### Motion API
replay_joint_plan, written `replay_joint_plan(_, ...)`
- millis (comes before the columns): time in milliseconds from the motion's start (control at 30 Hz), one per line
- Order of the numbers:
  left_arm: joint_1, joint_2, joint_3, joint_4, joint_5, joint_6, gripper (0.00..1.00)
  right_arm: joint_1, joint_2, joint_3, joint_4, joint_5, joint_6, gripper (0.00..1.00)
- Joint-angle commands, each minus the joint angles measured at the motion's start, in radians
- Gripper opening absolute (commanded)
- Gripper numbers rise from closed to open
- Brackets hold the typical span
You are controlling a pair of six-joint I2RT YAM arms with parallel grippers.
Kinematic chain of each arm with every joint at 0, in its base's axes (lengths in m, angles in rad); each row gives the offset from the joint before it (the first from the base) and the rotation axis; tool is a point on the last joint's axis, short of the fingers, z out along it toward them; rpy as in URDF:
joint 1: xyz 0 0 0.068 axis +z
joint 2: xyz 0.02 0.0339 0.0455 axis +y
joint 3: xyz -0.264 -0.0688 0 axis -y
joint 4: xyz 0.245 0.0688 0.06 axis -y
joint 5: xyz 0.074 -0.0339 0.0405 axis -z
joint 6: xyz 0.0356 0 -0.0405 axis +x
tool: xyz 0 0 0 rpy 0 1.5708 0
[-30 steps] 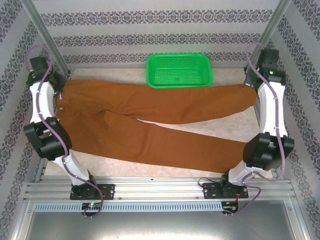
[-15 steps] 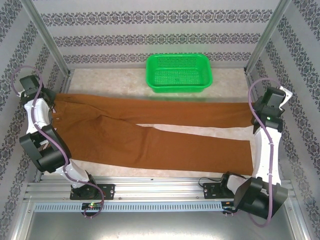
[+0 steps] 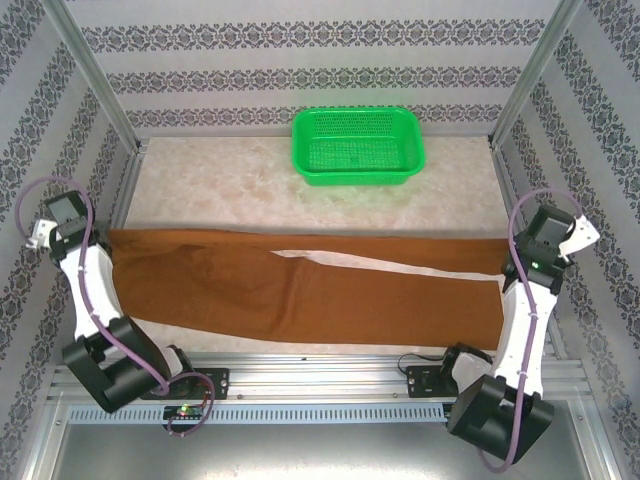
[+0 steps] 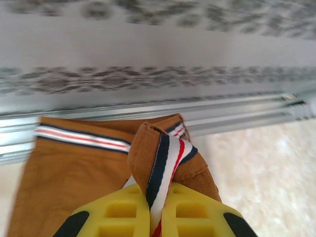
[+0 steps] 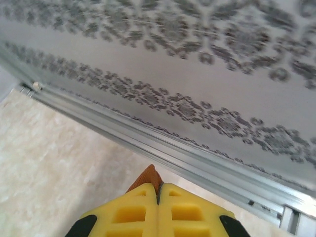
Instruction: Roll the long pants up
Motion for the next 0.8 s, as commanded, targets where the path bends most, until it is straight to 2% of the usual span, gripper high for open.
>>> replay_joint_plan(0, 0.058, -0.058, -0.038, -0.063, -0.248, -0.126, 0.0, -0.046, -0.064, -0.048, -0.069, 0.189, 0.183, 0.0)
replay_joint_plan(133, 0.106, -0.111, -0.102, -0.096, -0.251, -0.219, 0.0, -0.075, -0.251, -0.192, -0.103, 0.2, 0.321, 0.0)
replay_joint_plan(167, 0.122, -0.118, -0.11, -0.106, -0.251, -0.247, 0.1, -0.079, -0.309, -0.219, -0.117, 0.187, 0.332, 0.0)
replay_joint_plan(200, 0.137, -0.121, -0.113, -0.112, -0.248, -0.258, 0.24, -0.055, -0.337, -0.218, -0.157, 0.22, 0.347, 0.05)
replay_joint_plan(267, 0.16, -0.129, -0.11, -0.132, -0.247, -0.292, 0.47, -0.032, -0.388, -0.217, -0.231, 0.245, 0.362, 0.41)
replay_joint_plan(300, 0.167, -0.134, -0.107, -0.134, -0.243, -0.306, 0.56, -0.03, -0.425, -0.221, -0.273, 0.264, 0.393, 0.51)
replay_joint_plan(367, 0.185, -0.141, -0.103, -0.131, -0.234, -0.366, 0.76, -0.027, -0.494, -0.235, -0.276, 0.258, 0.4, 0.6)
replay_joint_plan(400, 0.193, -0.139, -0.091, -0.138, -0.224, -0.389, 0.8, -0.029, -0.53, -0.238, -0.288, 0.252, 0.416, 0.64)
replay_joint_plan(467, 0.202, -0.125, -0.057, -0.155, -0.193, -0.431, 0.83, -0.025, -0.551, -0.225, -0.305, 0.253, 0.427, 0.75)
replay_joint_plan(567, 0.207, -0.107, -0.002, -0.176, -0.137, -0.448, 0.83, -0.033, -0.542, -0.197, -0.272, 0.235, 0.393, 0.82)
replay_joint_plan(633, 0.207, -0.111, 0.036, -0.156, -0.064, -0.387, 0.78, -0.029, -0.502, -0.178, -0.193, 0.178, 0.332, 0.83)
replay_joint_plan(700, 0.207, -0.127, 0.084, -0.151, 0.028, -0.317, 0.72, -0.021, -0.431, -0.139, -0.127, 0.089, 0.272, 0.88)
replay_joint_plan(733, 0.204, -0.143, 0.105, -0.141, 0.079, -0.284, 0.67, -0.007, -0.384, -0.108, -0.104, 0.039, 0.238, 0.89)
replay_joint_plan(767, 0.194, -0.164, 0.123, -0.14, 0.111, -0.255, 0.65, 0.018, -0.34, -0.074, -0.1, 0.005, 0.2, 0.9)
